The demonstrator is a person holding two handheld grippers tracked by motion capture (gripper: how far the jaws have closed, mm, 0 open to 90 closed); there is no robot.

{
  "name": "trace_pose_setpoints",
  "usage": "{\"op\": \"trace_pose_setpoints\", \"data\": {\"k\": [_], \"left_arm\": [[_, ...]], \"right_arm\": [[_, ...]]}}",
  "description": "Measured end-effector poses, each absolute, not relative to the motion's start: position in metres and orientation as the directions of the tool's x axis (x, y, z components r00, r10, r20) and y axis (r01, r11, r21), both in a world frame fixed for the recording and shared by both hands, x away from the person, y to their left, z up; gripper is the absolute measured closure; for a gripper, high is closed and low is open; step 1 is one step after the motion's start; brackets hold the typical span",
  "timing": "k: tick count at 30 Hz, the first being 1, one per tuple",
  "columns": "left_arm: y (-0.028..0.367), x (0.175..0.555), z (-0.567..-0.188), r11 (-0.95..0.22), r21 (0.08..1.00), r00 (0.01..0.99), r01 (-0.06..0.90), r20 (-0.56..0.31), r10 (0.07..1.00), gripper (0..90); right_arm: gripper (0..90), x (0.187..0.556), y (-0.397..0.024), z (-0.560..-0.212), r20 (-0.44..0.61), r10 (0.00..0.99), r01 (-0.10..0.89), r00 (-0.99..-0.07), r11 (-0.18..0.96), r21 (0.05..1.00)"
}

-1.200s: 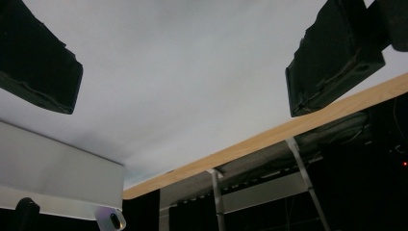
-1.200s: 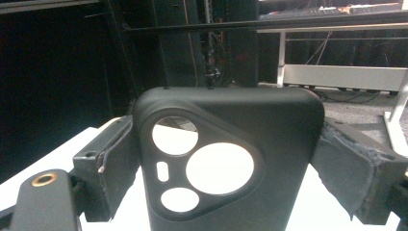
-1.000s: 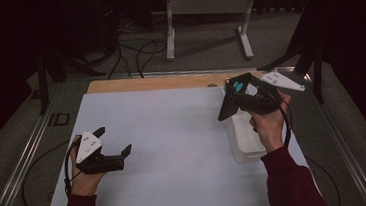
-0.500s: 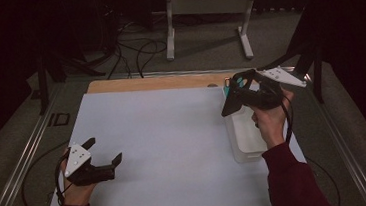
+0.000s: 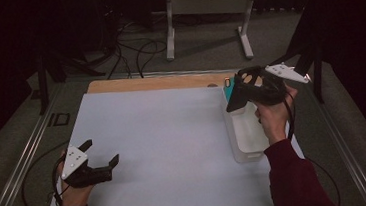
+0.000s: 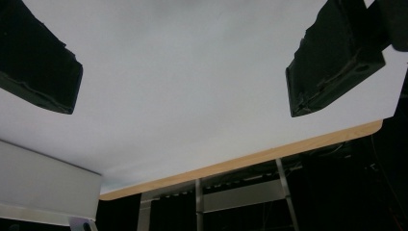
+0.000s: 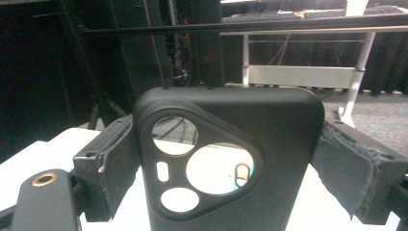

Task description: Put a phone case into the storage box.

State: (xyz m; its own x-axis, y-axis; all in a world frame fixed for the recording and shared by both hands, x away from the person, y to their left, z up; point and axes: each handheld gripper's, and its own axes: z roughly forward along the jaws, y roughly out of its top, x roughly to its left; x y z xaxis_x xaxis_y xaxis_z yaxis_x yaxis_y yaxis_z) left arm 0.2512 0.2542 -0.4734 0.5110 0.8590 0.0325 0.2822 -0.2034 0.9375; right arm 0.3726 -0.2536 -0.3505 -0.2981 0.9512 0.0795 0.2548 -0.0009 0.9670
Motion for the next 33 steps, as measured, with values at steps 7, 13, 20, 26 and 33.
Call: {"op": "trace_pose_setpoints", "data": {"k": [7,13,20,26,33], "left_arm": [[0.254,0.251,-0.473,-0.202,0.938,0.507,0.281,0.034,0.861,0.0],[0.255,0.25,-0.472,-0.196,0.941,0.505,0.277,0.031,0.863,0.0],[0.256,0.249,-0.471,-0.191,0.943,0.503,0.274,0.029,0.864,0.0],[0.256,0.249,-0.471,-0.187,0.943,0.5,0.274,0.027,0.866,0.0],[0.255,0.249,-0.471,-0.192,0.943,0.502,0.271,0.031,0.864,0.0]], "right_arm": [[13.5,0.381,-0.256,-0.354,0.07,0.96,0.263,-0.27,0.003,0.965],[13.5,0.389,-0.256,-0.359,0.051,0.97,0.277,-0.238,0.017,0.961],[13.5,0.399,-0.261,-0.364,0.049,0.979,0.294,-0.195,0.01,0.956],[13.5,0.405,-0.263,-0.369,0.063,0.981,0.311,-0.186,-0.002,0.95],[13.5,0.415,-0.261,-0.376,0.061,0.985,0.329,-0.159,-0.006,0.944]]}}
